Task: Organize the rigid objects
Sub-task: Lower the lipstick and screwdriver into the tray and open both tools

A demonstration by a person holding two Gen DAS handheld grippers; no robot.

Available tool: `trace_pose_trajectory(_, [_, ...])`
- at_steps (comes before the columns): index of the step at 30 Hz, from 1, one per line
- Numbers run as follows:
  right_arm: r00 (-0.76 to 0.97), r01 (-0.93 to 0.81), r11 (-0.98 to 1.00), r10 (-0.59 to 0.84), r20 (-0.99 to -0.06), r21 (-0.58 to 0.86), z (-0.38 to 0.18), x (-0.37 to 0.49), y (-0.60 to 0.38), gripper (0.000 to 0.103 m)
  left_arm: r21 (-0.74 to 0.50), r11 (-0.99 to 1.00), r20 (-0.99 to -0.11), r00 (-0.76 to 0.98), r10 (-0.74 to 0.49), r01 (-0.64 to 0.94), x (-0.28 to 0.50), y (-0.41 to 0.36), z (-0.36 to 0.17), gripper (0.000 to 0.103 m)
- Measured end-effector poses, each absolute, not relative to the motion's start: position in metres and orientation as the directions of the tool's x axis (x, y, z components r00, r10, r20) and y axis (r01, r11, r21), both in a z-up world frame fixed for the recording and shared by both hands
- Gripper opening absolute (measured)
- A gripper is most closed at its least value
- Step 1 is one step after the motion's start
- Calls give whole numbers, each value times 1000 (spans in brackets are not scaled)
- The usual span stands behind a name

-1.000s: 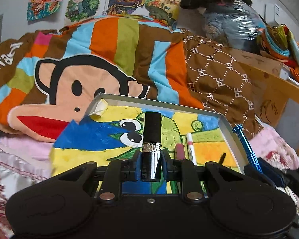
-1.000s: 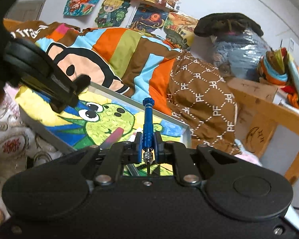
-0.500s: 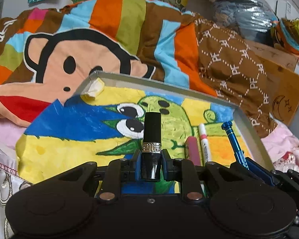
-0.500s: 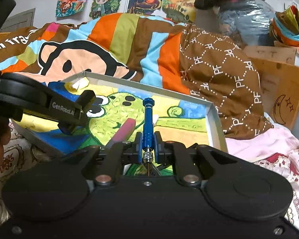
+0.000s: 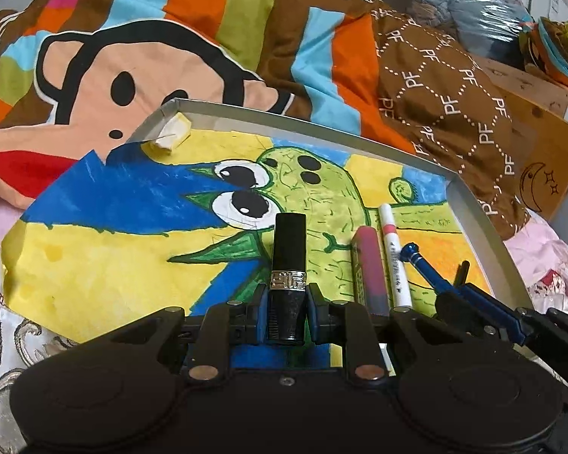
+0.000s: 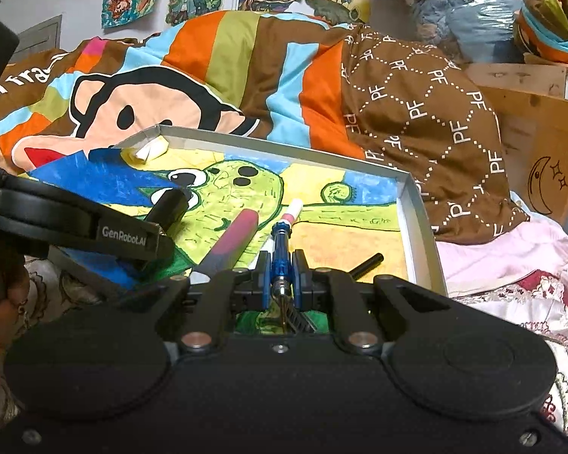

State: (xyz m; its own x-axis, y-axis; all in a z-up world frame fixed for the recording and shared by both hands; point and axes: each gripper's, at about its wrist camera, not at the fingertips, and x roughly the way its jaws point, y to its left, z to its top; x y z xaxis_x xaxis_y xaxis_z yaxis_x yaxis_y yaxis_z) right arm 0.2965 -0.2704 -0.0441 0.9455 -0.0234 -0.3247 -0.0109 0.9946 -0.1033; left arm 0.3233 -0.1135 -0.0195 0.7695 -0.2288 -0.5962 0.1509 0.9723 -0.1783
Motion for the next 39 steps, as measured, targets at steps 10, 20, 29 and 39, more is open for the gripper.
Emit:
trace_pose_trajectory(10, [937,-23,996,-9,-350,-88,-46,299,-269,10,-196,967,-599,761,-251,164,321,-114,-19,32])
trace_pose_trajectory(20, [941,-11,994,-26,-339,-107,-31,282,-268,62,-249,962,-560,794,-237,112,309,-90,-2,61])
trace_pose_trajectory(29, [946,-11,1000,12,-325,5,3,239,-281,102,-260,964,-488,854,-180,55,264,-72,19,90])
trace_pose_trajectory(39, [955,-25,1000,29,-294,17,33,165,-282,102,-294,956,-428,892,-148,17,192,-48,43,95])
